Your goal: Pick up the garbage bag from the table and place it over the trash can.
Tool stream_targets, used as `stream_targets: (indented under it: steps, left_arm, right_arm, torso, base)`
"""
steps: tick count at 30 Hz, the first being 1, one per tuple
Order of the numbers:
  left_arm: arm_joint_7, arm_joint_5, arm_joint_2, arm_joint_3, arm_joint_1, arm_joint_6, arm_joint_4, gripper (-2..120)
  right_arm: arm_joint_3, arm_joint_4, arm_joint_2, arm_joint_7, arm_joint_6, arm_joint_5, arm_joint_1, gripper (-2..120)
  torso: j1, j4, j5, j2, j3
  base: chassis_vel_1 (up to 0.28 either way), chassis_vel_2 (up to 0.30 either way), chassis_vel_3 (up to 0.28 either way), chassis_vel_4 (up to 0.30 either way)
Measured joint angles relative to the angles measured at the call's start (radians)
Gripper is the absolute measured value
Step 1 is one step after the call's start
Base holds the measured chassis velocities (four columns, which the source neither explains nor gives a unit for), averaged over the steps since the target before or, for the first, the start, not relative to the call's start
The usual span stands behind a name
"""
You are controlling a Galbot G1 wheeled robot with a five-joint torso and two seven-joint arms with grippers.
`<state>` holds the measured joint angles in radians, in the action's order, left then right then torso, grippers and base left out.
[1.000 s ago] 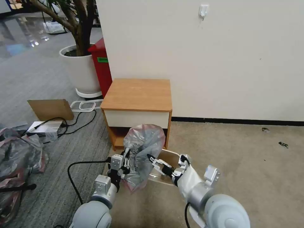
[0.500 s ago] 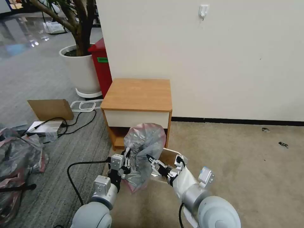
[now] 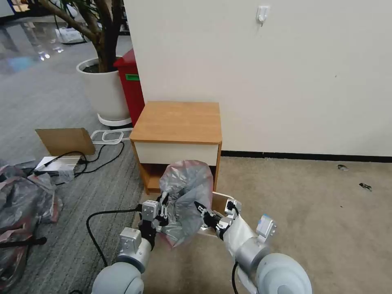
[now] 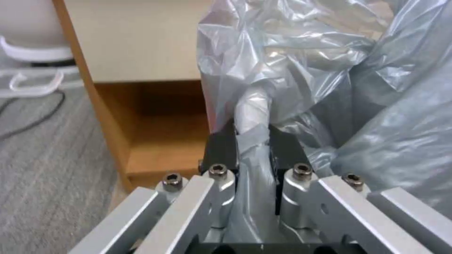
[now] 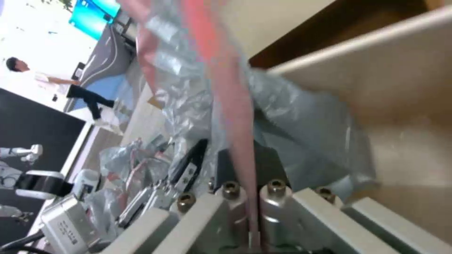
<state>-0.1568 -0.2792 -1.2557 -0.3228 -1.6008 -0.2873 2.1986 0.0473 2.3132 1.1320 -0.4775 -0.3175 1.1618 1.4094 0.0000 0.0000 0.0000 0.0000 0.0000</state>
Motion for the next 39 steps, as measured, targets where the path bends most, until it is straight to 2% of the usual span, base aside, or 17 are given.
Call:
stream_targets:
  steps: [14, 33, 39]
  left_arm:
    - [-0.102, -0.282, -0.008, -0.038, 0.028, -0.070, 0.008, 9]
    - [-0.107, -0.351, 0.011, -0.094, 0.061, -0.082, -0.001, 9]
    - [-0.106, -0.362, 0.016, -0.100, 0.075, -0.085, -0.009, 9]
  right_arm:
    - [0.157, 0.037, -0.099, 0.023, -0.045, 0.041, 0.021, 0]
    - [0.242, 0.065, -0.149, 0.018, -0.081, 0.081, 0.058, 0]
    - [0.301, 0.072, -0.159, 0.018, -0.104, 0.124, 0.077, 0]
  torso:
    - [0.000, 0.0000, 0.0001, 0.000, 0.000]
    - [0.000, 0.0000, 0.0000, 0.000, 0.000]
    - [0.000, 0.0000, 0.0000, 0.000, 0.000]
  base:
    - [0.000, 0.000, 0.000, 0.000]
    - [0.000, 0.000, 0.000, 0.000]
    - [0.000, 0.000, 0.000, 0.000]
